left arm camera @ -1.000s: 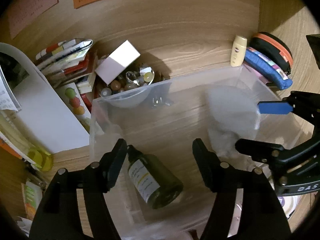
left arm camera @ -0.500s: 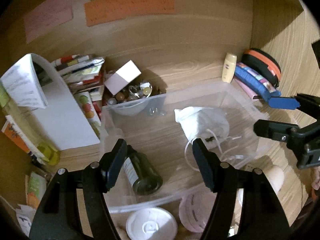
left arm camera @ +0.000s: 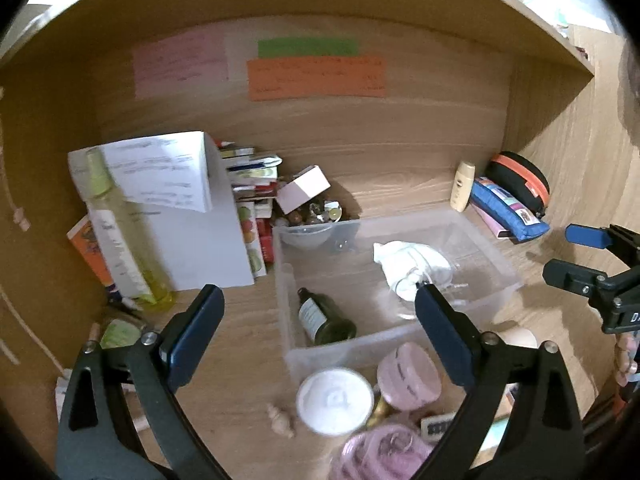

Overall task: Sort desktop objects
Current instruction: 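Grasp the white lidded jar with the left tool while the right tool grasps the beige jar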

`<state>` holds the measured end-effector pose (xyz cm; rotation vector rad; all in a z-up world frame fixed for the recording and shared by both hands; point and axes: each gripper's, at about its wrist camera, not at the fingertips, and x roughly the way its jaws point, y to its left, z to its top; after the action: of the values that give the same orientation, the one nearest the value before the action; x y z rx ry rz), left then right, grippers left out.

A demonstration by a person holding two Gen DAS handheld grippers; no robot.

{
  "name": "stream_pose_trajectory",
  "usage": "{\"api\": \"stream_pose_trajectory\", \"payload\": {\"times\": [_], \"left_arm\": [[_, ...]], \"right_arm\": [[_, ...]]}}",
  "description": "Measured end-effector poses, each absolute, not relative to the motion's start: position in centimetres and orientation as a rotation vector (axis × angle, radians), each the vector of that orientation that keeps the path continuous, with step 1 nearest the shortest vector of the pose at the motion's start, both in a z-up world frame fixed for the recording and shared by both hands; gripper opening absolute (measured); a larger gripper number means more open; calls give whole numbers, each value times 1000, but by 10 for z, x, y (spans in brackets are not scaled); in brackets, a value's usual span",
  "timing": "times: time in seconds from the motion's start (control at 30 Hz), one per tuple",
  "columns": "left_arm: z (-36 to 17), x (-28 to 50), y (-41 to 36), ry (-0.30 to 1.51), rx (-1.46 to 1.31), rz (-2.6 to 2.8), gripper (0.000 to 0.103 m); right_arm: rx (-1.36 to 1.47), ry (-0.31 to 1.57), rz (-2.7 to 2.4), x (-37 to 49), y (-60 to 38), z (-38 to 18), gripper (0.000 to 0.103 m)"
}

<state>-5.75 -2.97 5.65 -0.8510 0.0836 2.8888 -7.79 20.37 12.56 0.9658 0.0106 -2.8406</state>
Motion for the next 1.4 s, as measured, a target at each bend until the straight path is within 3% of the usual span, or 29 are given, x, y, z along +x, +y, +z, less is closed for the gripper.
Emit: {"api": "stream_pose_trajectory", "payload": {"times": [0.67,1.2,1.33,1.4], "left_arm": [[-32,-50,-41,164,-1211,2754,98],[-50,-73,-22,208,-1281,2690,98],[-51,-75,-19,207,-1261,2688,98],[-52,-75,-18,211,-1241,2696,98]], "right_arm": [[1138,32,-2787,-51,182,60,100],[1256,32,-2720,-67,179,24,100],[1244,-18,-2668,-67,181,23,98],[1228,-22,-2662,-67,180,23,85]]}}
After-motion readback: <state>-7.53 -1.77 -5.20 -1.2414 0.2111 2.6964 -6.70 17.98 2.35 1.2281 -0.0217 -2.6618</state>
